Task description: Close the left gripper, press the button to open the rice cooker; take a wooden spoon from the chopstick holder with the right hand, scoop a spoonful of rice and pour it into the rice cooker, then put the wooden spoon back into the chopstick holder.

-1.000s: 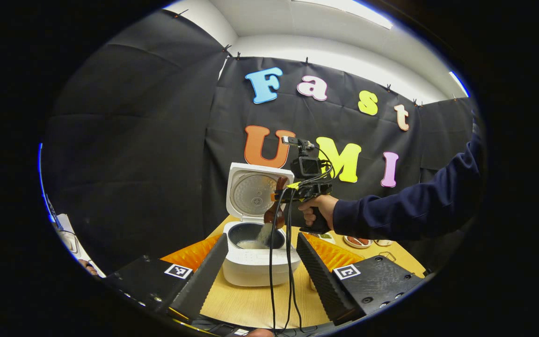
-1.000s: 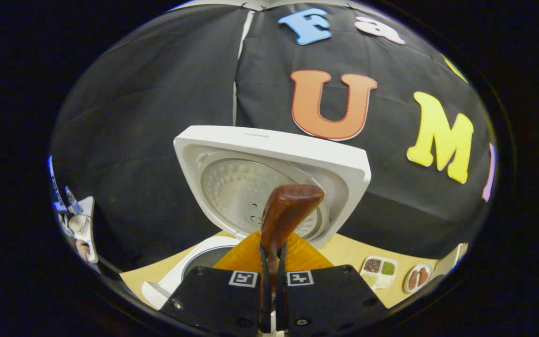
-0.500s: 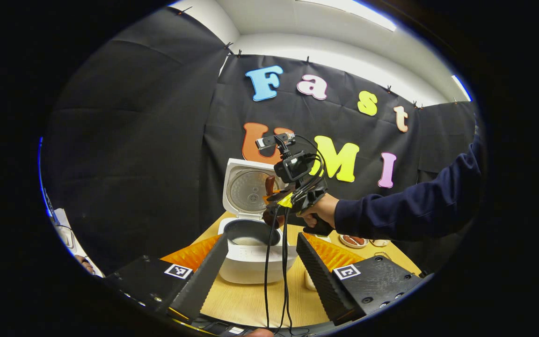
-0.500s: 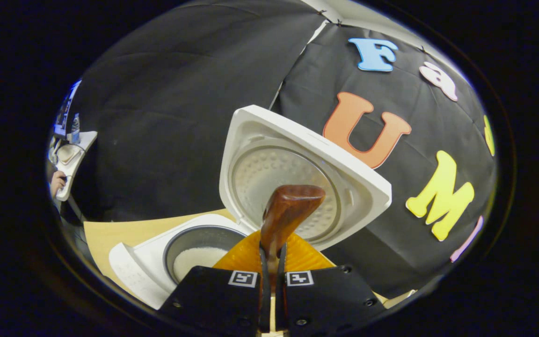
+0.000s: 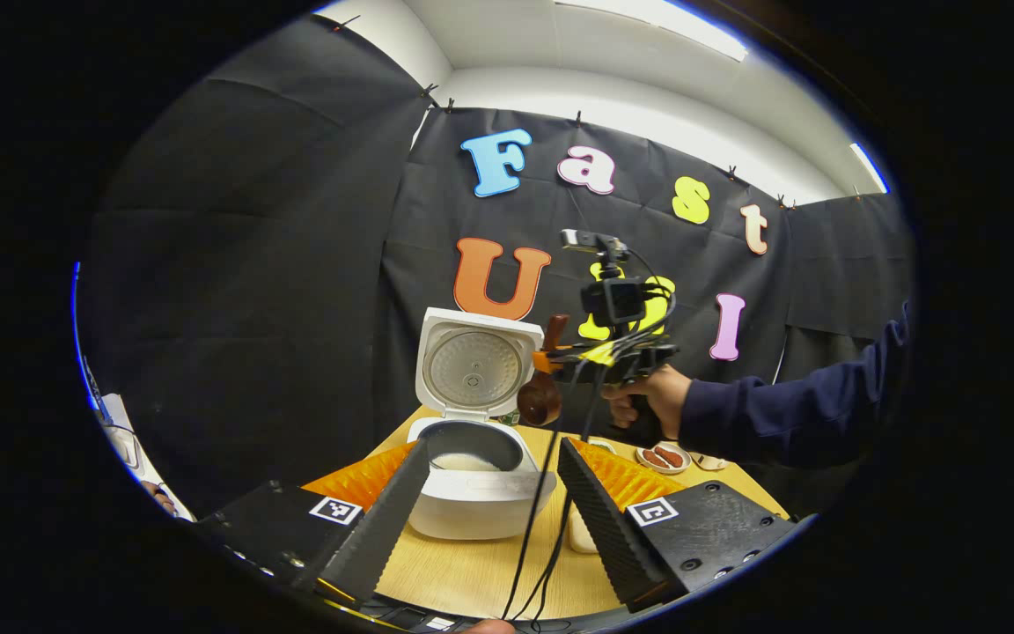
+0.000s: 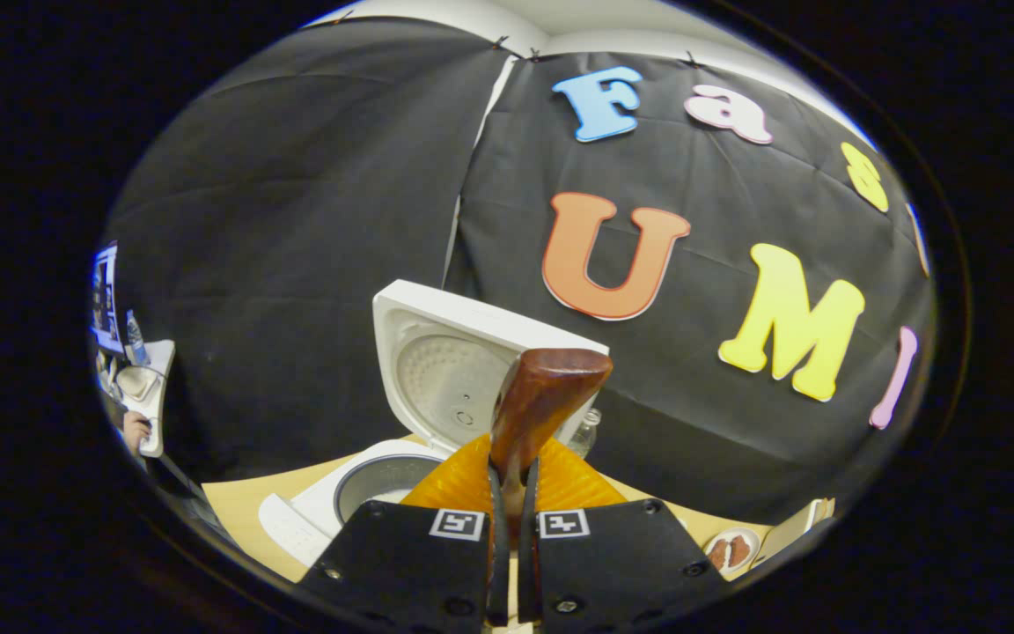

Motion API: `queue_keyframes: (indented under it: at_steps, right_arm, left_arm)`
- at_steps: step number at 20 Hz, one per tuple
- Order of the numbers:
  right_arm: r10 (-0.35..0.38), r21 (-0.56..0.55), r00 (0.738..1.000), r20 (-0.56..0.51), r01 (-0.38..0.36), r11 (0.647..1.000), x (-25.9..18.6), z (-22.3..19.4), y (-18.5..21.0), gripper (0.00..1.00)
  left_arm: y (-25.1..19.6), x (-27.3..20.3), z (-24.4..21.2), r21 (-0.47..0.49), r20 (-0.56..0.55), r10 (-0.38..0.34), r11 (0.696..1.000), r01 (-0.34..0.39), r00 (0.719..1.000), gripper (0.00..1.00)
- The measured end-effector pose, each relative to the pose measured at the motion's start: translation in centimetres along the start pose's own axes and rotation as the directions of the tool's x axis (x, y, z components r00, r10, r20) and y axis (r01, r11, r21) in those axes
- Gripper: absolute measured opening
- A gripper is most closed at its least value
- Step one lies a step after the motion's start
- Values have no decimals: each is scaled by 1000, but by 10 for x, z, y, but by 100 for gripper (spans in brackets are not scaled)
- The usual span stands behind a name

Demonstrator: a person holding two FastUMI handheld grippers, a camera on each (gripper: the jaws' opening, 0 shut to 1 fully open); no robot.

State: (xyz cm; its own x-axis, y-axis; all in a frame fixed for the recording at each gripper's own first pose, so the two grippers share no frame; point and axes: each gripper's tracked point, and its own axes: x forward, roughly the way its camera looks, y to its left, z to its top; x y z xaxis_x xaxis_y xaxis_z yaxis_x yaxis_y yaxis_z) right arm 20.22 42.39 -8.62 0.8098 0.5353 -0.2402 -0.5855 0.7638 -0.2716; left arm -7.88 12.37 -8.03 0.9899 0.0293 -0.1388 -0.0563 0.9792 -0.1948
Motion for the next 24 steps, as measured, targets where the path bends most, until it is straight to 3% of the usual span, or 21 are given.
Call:
queue_keyframes:
  at_steps: [8,14,20,24]
  right_arm:
    - [-114,134,993,22,110,985,-94,-22,-103,10]
    - [-203,230,979,-18,202,952,-166,-68,-192,10]
    - [-298,335,948,-114,319,886,-211,-134,-272,10]
    - [-309,412,931,-195,364,835,-224,-177,-300,10]
  left_arm:
    - [-35,26,10,4,5,-22,1000,22,1000,94]
    - [-81,41,1,8,-5,-52,999,52,999,94]
    - [-119,52,-7,26,13,-70,997,70,997,94]
    - [-131,51,-17,32,14,-52,998,52,999,94]
